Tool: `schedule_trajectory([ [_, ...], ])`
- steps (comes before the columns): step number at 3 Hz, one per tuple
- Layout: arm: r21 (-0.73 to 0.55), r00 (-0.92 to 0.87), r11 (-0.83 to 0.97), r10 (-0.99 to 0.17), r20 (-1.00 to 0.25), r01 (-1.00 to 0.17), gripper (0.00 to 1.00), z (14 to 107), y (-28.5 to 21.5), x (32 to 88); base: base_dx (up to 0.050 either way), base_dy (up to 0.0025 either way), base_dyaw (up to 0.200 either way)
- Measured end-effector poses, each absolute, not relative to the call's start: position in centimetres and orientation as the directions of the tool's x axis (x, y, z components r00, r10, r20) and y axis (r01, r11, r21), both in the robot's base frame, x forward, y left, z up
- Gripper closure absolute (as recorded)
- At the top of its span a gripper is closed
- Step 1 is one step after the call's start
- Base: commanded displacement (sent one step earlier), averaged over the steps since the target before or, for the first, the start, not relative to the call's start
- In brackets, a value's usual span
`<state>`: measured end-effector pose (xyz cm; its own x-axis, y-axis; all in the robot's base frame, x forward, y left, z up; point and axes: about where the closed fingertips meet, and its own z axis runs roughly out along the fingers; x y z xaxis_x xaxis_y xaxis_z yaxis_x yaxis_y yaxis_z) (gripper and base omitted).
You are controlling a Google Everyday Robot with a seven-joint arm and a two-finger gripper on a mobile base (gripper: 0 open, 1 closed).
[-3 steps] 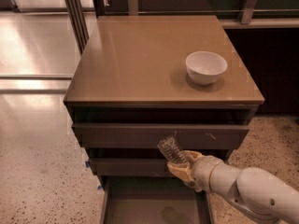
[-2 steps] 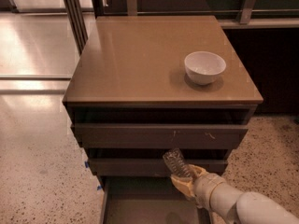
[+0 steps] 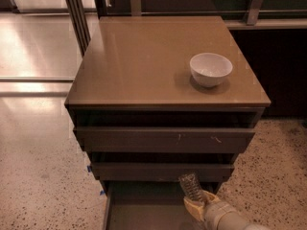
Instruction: Place water bottle into bottom drawer
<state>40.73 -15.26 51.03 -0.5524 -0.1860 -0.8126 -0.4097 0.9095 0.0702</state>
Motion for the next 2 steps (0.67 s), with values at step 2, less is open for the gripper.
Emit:
schedule_trajectory([
  [2,0.084,-0.577,0.916,-0.175,-0.798,-0.393,1.0,49.0,-15.2,41.1,0.0,0.0,0.0],
])
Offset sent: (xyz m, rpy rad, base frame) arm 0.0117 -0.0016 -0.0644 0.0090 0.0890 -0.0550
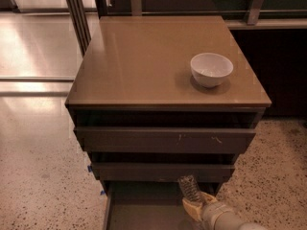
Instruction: Place water bottle into bottom drawer
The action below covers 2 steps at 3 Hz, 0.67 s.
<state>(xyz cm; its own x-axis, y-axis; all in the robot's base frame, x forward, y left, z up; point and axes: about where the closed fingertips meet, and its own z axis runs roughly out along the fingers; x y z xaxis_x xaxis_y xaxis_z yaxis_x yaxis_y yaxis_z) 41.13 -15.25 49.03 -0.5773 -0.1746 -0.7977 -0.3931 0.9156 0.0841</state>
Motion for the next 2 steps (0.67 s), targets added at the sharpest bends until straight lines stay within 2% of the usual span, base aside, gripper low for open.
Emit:
schedule_trajectory([
  [2,0.159,-0.659,0.934,-0.1,-0.745,-0.321,1.0,38.4,-15.9,45.4,0.0,0.0,0.0],
])
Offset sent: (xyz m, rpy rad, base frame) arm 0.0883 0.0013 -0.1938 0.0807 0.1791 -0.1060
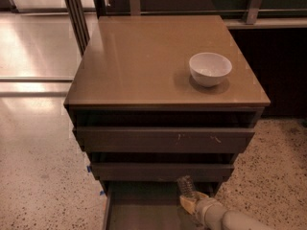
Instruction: Place water bottle into bottom drawer
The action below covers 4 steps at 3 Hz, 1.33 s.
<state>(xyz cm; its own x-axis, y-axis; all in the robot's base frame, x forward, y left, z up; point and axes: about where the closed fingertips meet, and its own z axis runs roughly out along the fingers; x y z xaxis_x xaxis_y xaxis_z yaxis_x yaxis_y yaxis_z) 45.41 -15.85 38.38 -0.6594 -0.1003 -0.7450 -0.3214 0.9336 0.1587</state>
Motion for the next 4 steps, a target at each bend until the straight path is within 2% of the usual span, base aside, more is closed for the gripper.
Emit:
schedule_trajectory([
  [1,0.193,-0.702,0.942,-0.058,-0.71,-0.274,1.0,32.9,-15.6,48.0,0.0,0.0,0.0],
  [4,0.258,-0.77,0.94,-0.009,-0.638,-0.225,1.0,27.0,-15.4,49.2,0.0,0.0,0.0],
])
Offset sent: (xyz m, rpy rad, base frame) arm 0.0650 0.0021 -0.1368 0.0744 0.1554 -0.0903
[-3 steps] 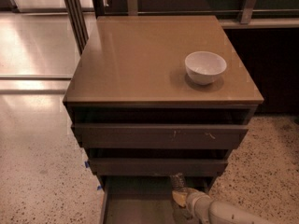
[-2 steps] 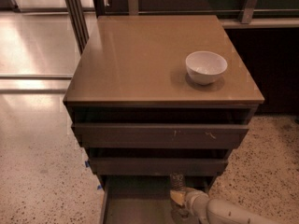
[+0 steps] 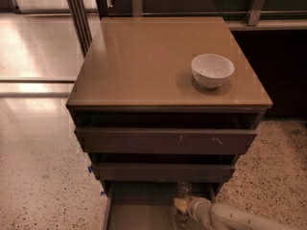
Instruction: Place water bottle into bottom drawer
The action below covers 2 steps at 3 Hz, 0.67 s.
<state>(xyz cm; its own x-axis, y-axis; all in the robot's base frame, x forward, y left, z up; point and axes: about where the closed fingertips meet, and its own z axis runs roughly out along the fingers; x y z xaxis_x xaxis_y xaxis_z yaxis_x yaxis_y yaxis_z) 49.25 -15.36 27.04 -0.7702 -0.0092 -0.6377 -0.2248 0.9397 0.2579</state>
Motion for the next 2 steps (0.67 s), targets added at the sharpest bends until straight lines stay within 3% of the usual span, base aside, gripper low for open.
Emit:
schedule_trajectory([
  [2,0.284,-0.806,0.945,0.038,-0.591,-0.163,1.0,25.1,-16.7,47.9,0.0,0.0,0.0],
])
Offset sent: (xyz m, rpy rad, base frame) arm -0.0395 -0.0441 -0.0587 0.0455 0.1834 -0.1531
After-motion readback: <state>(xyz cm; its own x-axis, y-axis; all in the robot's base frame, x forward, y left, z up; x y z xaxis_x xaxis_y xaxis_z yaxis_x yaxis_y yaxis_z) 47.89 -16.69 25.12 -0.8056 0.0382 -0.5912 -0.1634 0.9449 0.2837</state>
